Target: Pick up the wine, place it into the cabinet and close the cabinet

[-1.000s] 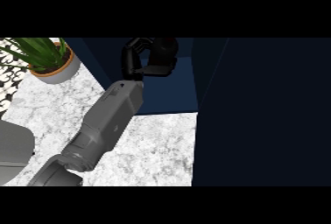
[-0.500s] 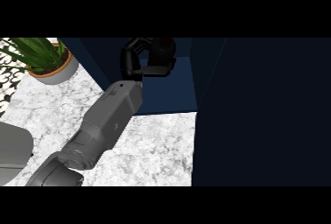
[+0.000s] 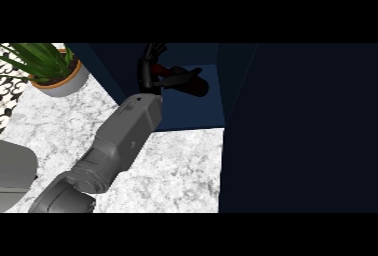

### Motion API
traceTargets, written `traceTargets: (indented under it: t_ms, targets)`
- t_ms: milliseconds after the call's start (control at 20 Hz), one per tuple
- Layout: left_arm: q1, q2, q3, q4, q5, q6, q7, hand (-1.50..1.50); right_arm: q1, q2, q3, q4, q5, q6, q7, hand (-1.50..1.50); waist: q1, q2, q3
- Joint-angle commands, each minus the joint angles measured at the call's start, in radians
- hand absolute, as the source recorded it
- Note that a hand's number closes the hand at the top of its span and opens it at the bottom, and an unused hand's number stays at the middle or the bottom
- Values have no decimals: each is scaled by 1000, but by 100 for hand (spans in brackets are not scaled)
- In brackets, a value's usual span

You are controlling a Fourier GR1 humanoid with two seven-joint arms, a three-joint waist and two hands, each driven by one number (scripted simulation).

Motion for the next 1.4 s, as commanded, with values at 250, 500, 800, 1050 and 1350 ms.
traceTargets:
  t_ms: [250,500,800,1050,1350]
  targets:
    - [46,30,-19,55,-44,16,-11,-150,22,18,49,-107,-15,-25,49,-150,-10,10,-5]
    - [68,63,-2,38,-38,-14,-31,-150,56,-26,-33,-38,-83,46,-31,-150,0,9,-4]
    - [85,35,21,29,-31,1,-93,-150,61,-4,5,-68,-74,23,-8,-150,-12,12,-4]
    - [74,25,14,22,-46,-27,-89,-150,56,4,36,-86,-27,1,10,-150,2,4,-5]
    - [106,17,4,25,-61,-109,-132,-150,-22,-2,24,-72,-30,-40,73,-150,5,6,-5]
